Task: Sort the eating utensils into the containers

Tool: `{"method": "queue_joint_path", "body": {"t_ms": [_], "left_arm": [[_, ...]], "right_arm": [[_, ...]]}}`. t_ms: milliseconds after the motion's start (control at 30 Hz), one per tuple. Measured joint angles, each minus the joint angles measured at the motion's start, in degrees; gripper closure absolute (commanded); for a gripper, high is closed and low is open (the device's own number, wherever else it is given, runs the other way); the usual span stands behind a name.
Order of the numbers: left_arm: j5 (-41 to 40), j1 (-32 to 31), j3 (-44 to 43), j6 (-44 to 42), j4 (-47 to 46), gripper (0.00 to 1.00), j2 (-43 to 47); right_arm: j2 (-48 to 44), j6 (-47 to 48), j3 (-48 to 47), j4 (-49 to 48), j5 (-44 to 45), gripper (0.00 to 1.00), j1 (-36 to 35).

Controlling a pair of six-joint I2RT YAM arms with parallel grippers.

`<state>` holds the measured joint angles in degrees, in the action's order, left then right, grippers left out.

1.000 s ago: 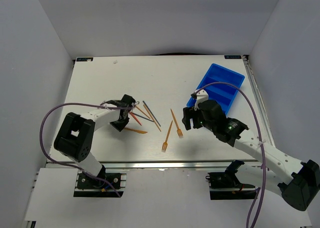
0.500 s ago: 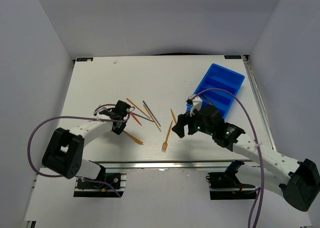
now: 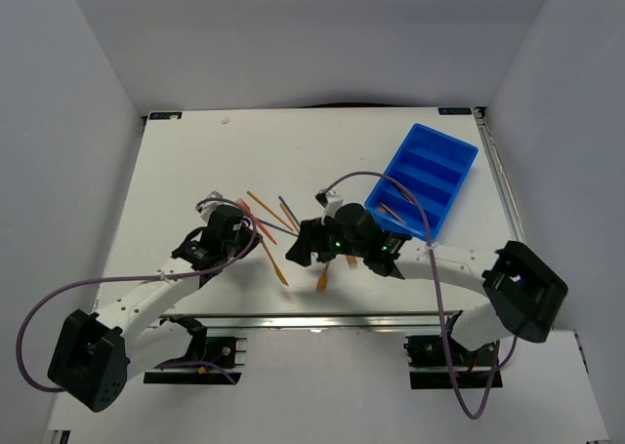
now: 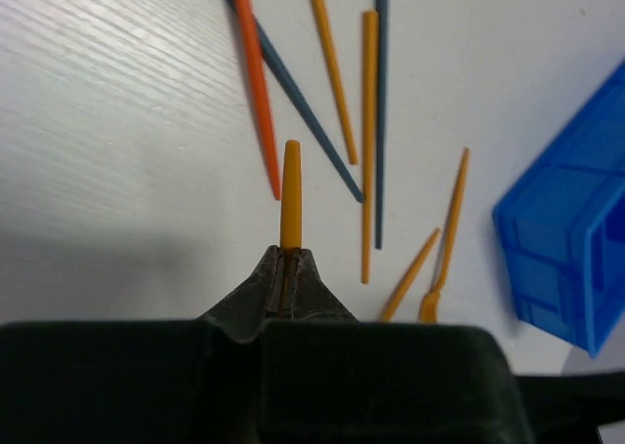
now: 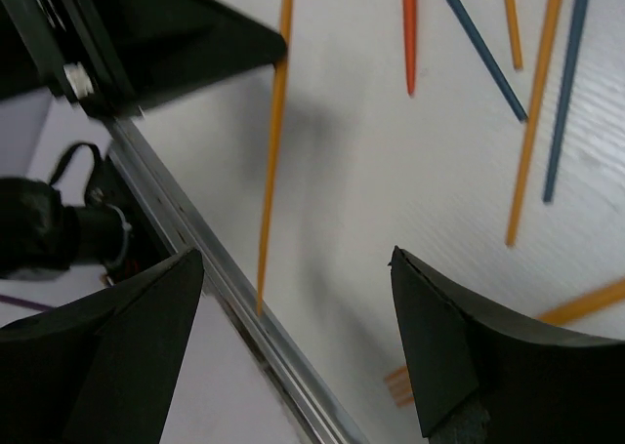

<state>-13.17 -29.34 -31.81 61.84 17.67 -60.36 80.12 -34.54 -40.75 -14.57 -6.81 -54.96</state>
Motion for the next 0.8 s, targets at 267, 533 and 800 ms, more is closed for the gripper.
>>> {"method": "queue_joint_path", "body": {"t_ms": [267, 533, 800], "left_arm": [[8.4, -0.2, 1.6, -2.5, -7.4, 1.0, 4.8], [11.6, -0.2, 4.1, -2.4, -11.4, 1.0, 7.7], [2.3, -0.5, -6.5, -9.9, 5.3, 0.28, 8.3]], "right_arm": [[11.7, -4.6, -10.2, -4.0, -1.6, 0.28, -1.1], [15.8, -5.3, -11.6, -4.0, -2.3, 0.77, -2.0], [4.3, -2.0, -9.7, 5.8, 9.1, 0.43, -0.1]]}}
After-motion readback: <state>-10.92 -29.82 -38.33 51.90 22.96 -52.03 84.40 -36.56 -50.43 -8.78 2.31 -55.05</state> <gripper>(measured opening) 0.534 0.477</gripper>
